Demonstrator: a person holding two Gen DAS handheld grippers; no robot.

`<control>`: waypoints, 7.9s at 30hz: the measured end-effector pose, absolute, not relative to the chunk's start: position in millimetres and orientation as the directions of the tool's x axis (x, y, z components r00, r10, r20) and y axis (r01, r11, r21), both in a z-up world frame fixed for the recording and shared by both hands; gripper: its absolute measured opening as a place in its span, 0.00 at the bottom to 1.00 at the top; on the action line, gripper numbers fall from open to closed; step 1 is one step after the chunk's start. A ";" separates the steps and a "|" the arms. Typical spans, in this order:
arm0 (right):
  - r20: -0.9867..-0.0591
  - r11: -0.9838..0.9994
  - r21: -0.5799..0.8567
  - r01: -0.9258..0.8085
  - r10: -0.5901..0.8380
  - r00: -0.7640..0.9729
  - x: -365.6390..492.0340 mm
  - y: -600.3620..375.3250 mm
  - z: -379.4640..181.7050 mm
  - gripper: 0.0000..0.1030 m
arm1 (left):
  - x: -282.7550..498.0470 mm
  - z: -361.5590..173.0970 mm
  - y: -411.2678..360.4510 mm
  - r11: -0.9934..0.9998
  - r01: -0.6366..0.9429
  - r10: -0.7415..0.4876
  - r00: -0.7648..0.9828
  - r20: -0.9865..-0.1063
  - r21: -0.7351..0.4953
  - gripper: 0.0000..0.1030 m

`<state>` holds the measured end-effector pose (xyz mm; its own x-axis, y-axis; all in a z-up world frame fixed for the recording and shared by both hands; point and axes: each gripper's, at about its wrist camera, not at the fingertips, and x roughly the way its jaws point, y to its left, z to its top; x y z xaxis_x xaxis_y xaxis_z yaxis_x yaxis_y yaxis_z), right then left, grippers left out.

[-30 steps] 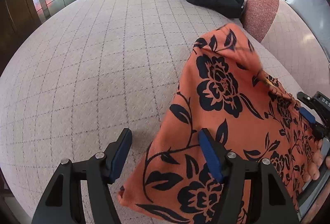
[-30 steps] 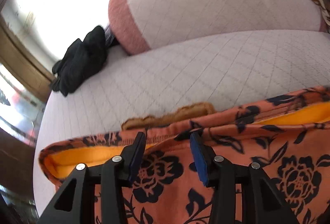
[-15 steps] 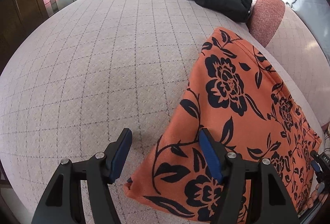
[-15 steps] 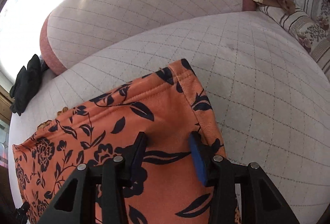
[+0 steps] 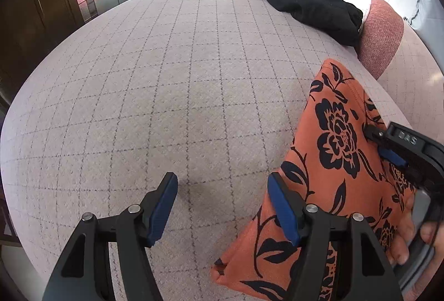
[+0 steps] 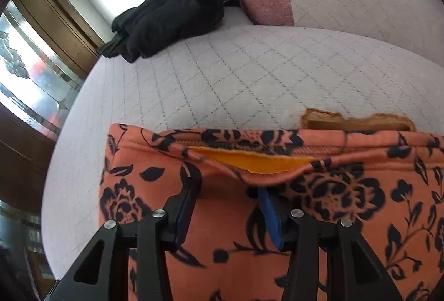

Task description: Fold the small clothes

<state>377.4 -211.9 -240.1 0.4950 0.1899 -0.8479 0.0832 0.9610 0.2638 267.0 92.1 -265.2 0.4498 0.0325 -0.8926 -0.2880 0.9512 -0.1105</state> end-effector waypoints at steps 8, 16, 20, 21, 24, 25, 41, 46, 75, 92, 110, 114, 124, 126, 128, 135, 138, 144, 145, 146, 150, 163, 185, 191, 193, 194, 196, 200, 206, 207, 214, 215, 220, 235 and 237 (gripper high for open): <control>-0.783 0.961 0.213 0.178 0.059 0.619 378.2 -243.9 -217.1 0.49 | 269.8 -251.3 86.6 0.953 -0.281 0.047 0.502 -0.863 -0.111 0.66; -0.802 0.846 0.155 0.510 -0.193 0.565 306.9 -415.0 -212.6 0.49 | 262.0 -254.4 59.7 0.981 -0.184 0.042 0.484 -0.874 -0.055 0.71; -0.853 0.760 0.206 0.616 -0.169 0.494 299.5 -482.0 -242.9 0.49 | 263.4 -264.6 49.6 0.985 -0.172 0.070 0.461 -0.884 -0.012 0.74; -0.845 0.759 0.221 0.613 -0.165 0.509 299.5 -490.3 -246.9 0.49 | 264.3 -264.9 47.4 0.985 -0.172 0.081 0.466 -0.881 0.000 0.75; -0.814 0.757 0.254 0.602 -0.169 0.555 300.5 -498.5 -246.1 0.49 | 269.6 -265.7 42.1 0.986 -0.167 0.102 0.473 -0.875 0.024 0.76; -0.804 0.750 0.279 0.600 -0.159 0.572 298.1 -499.8 -244.1 0.49 | 270.5 -265.6 41.9 0.985 -0.170 0.103 0.475 -0.874 0.024 0.76; -0.845 0.849 0.296 0.437 0.020 0.535 118.7 -436.8 -241.6 0.50 | 226.8 -264.8 71.6 0.977 -0.210 0.138 0.463 -0.876 0.043 0.78; -0.779 0.788 0.445 0.425 0.108 0.617 86.1 -438.2 -228.7 0.50 | 193.8 -257.1 95.5 0.965 -0.263 0.123 0.484 -0.866 -0.010 0.78; -0.486 0.140 0.873 0.467 0.319 0.813 88.4 -481.5 -312.1 0.66 | 202.2 -308.9 88.6 0.561 -0.280 -0.579 0.540 -0.611 -0.779 0.29; -0.563 0.364 0.807 0.465 0.234 0.793 117.6 -477.8 -295.5 0.18 | 216.5 -310.3 77.7 0.557 -0.283 -0.541 0.590 -0.600 -0.781 0.16; -0.672 0.467 0.697 0.544 0.160 0.723 37.0 -440.0 -266.3 0.20 | 174.5 -293.3 102.2 0.683 -0.295 -0.486 0.500 -0.717 -0.668 0.21; -0.673 0.332 0.729 0.599 0.185 0.716 19.8 -456.4 -276.6 0.29 | 174.2 -306.4 117.0 0.561 -0.347 -0.565 0.504 -0.654 -0.752 0.25; -0.660 0.572 0.548 0.611 -0.152 0.735 -24.2 -430.2 -198.9 0.47 | 176.2 -299.5 104.1 0.610 -0.323 -0.516 0.532 -0.672 -0.724 0.23; -0.660 0.699 0.497 0.514 -0.080 0.747 3.9 -397.8 -188.6 0.35 | 179.7 -295.1 97.3 0.645 -0.299 -0.494 0.539 -0.682 -0.704 0.22; -0.668 0.770 0.483 0.417 0.016 0.744 30.7 -366.7 -188.4 0.30 | 182.5 -293.9 93.6 0.661 -0.286 -0.486 0.542 -0.686 -0.694 0.21; -0.747 0.865 0.443 0.238 0.209 0.631 111.0 -280.6 -213.7 0.27 | 192.1 -300.0 93.7 0.647 -0.280 -0.502 0.544 -0.672 -0.709 0.22; -0.846 0.869 0.410 0.279 0.247 0.472 138.9 -272.1 -259.1 0.29 | 196.6 -295.2 86.6 0.688 -0.254 -0.468 0.560 -0.683 -0.680 0.21; -0.783 0.811 0.547 0.208 0.408 0.469 132.3 -305.8 -255.1 0.28 | 196.4 -262.9 58.9 0.792 -0.095 -0.417 0.639 -0.647 -0.604 0.16; -0.768 0.789 0.572 0.226 0.417 0.487 127.3 -318.3 -255.3 0.28 | 194.8 -255.4 51.5 0.811 -0.053 -0.413 0.654 -0.634 -0.583 0.16; -0.754 0.771 0.588 0.244 0.413 0.510 122.1 -330.4 -254.9 0.28 | 192.9 -248.5 43.0 0.830 -0.011 -0.409 0.667 -0.623 -0.557 0.16; -0.694 0.657 0.680 0.326 0.432 0.576 108.6 -379.0 -257.3 0.30 | 182.7 -227.4 1.5 0.907 0.144 -0.375 0.703 -0.604 -0.396 0.16; -0.434 0.332 0.899 0.285 0.597 0.675 124.7 -436.6 -268.5 0.64 | 110.3 -246.2 -160.7 0.814 0.559 -0.339 0.678 -0.652 0.159 0.16; -0.595 0.662 0.739 0.123 0.556 0.580 236.6 -399.9 -264.1 0.16 | 97.5 -237.7 -175.3 0.765 0.617 -0.361 0.651 -0.667 0.188 0.16; -0.566 0.680 0.726 0.102 0.506 0.651 210.9 -434.2 -233.4 0.14 | 90.0 -210.1 -210.9 0.747 0.660 -0.445 0.590 -0.673 0.085 0.16; -0.555 0.677 0.728 0.109 0.488 0.674 198.7 -456.3 -226.9 0.14 | 83.5 -204.4 -230.2 0.726 0.685 -0.480 0.565 -0.671 0.058 0.16; -0.548 0.674 0.730 0.115 0.477 0.687 192.4 -468.4 -224.5 0.14 | 80.3 -203.2 -240.5 0.715 0.697 -0.491 0.556 -0.671 0.053 0.16; -0.538 0.669 0.733 0.126 0.455 0.710 181.8 -491.6 -221.3 0.14 | 74.6 -203.0 -260.9 0.695 0.718 -0.511 0.536 -0.672 0.045 0.16; -0.554 0.671 0.722 0.171 0.412 0.723 163.7 -532.8 -224.4 0.14 | 70.9 -211.9 -295.4 0.659 0.752 -0.536 0.478 -0.695 0.009 0.16; -0.631 0.685 0.682 0.257 0.373 0.680 161.7 -560.9 -257.5 0.15 | 80.3 -239.5 -324.9 0.644 0.764 -0.502 0.383 -0.776 -0.041 0.21; -0.644 0.683 0.679 0.269 0.379 0.665 162.8 -562.7 -264.6 0.15 | 79.5 -239.0 -324.7 0.637 0.770 -0.501 0.370 -0.782 -0.044 0.23; -0.671 0.685 0.657 0.315 0.339 0.660 151.7 -569.8 -253.1 0.24 | 61.1 -194.8 -279.0 0.538 0.832 -0.585 0.255 -0.770 -0.134 0.65; -0.680 0.704 0.633 0.322 0.306 0.666 146.7 -569.0 -244.8 0.25 | 61.2 -186.4 -267.6 0.549 0.829 -0.586 0.289 -0.757 -0.108 0.65; -0.661 0.769 0.573 0.283 0.230 0.715 106.8 -552.4 -201.9 0.26 | 78.8 -166.1 -210.9 0.697 0.717 -0.524 0.495 -0.693 -0.015 0.70; -0.825 0.857 0.445 0.258 0.281 0.491 27.8 -469.5 -233.7 0.12 | 124.7 -241.1 -172.0 0.800 0.600 -0.311 0.446 -0.839 0.023 0.70; -0.816 0.874 0.414 0.253 0.233 0.529 32.7 -468.3 -217.5 0.13 | 121.7 -240.5 -172.4 0.803 0.596 -0.306 0.449 -0.839 0.026 0.70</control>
<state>32.7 -468.3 -217.5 0.5291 0.2335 -0.8158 0.2529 0.8743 0.4143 121.7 -172.4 -240.5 0.4495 -0.3058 -0.8393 0.5956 0.8029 0.0264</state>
